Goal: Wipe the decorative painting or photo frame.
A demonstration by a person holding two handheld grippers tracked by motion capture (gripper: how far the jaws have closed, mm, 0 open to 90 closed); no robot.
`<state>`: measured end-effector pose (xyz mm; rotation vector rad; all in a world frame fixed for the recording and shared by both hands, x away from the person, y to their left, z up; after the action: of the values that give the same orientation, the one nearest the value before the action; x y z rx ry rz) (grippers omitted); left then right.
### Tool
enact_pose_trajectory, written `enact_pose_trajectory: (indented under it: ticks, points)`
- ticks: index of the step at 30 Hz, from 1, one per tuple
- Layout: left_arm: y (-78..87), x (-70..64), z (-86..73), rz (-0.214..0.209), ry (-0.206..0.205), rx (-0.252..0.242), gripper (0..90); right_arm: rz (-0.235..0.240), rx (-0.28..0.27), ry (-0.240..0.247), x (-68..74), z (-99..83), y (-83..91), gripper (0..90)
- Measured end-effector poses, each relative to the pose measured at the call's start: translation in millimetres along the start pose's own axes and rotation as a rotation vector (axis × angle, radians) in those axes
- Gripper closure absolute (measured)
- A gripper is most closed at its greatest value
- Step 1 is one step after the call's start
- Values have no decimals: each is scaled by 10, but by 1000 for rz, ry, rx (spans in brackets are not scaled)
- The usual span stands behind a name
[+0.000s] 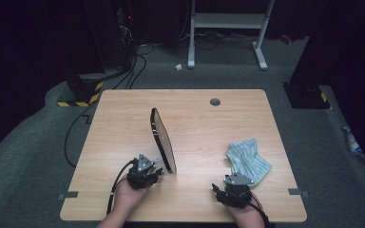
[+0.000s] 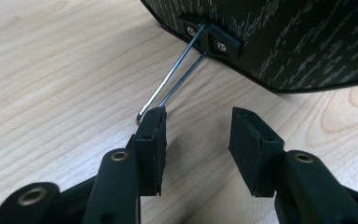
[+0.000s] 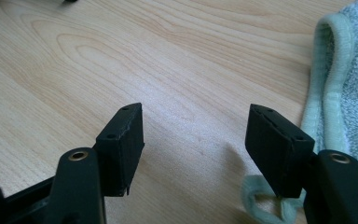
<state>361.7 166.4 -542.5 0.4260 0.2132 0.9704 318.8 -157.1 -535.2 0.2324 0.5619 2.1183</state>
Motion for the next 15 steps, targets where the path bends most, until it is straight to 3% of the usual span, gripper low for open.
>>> enact_pose_trajectory:
  ticks: [15]
  points:
    - [-184, 175, 71, 18, 52, -9, 539, -5, 6, 3, 16, -20, 12, 368]
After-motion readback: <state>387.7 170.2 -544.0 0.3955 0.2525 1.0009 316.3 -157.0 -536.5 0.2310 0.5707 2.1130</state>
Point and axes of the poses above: each handheld gripper's, and its own axes: y roughly backward along the jaws, z roughly out of its top, x roughly to its left, the point moved 2 cm from there along -y, roughly forward along the jaws, and after that the axes turned 14 degrees about -x, right-handed, at the moved point
